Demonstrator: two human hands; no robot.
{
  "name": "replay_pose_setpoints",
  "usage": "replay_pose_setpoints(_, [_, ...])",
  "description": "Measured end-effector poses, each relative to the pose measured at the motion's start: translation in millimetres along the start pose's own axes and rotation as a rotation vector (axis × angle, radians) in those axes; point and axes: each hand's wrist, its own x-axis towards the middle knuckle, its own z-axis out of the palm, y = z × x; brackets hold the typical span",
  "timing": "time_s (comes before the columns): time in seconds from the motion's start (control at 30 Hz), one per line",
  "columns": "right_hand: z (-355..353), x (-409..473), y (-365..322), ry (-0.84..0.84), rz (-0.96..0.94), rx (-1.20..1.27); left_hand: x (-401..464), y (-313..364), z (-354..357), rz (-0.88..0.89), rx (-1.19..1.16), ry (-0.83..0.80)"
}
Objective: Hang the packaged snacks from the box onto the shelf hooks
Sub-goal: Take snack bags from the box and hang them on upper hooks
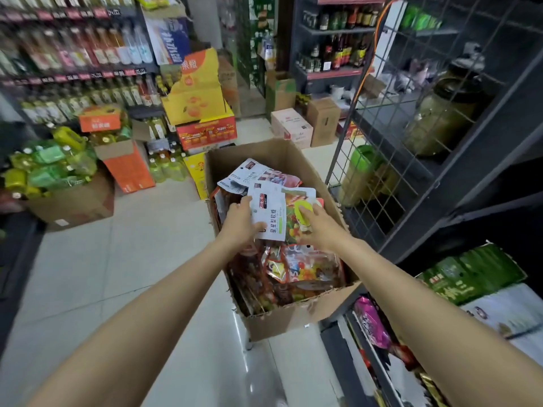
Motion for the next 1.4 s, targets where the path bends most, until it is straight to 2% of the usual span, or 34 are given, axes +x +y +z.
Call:
replay_pose_setpoints(0.1, [0,7,4,-0.018,-0.017,-0.017,6,0,1,-0.067,-0.106,0.068])
replay_pose_setpoints(0.23, [0,4,5,-0.004,-0.039,-0.072,8,2,1,-0.094,-0.082,0.065])
replay_pose_setpoints(0.43, [-6,2,3,-0.095,-0.011,-0.177,8,5,2,-0.114,-0.183,0.041])
replay_pose_setpoints(0.73, [-9,1,-6,0.065,-0.035,-0.102,6,5,-3,-0.057,-0.132,0.123])
replay_pose_setpoints(0.87, [-15,13,-21,0.149,-0.080,-0.027,12,0,-7,-0.082,-0.077,0.087])
replay_pose_setpoints(1.03, [-20,45,-27,0.056,-0.032,-0.005,22,-7,-12,-0.192,-0.152,-0.023])
replay_pose_setpoints(1.1, [-23,58,-27,-0.011,-0.008,0.035,25,-10,-13,-0.213,-0.170,-0.004])
replay_pose_setpoints(1.2, [-28,72,-29,-0.097,0.001,-0.050,30,-11,-16,-0.224,-0.186,0.049])
replay_pose_setpoints(1.27, [-32,76,-32,-0.057,-0.002,-0.102,32,-13,-18,-0.235,-0.200,0.110])
replay_pose_setpoints(1.33, [-39,79,-32,0.043,-0.069,-0.010,34,-15,-25,-0.242,-0.219,0.171])
replay_pose_setpoints(1.4, [-46,79,-28,0.091,-0.156,0.234,37,-15,-34,-0.228,-0.179,0.216])
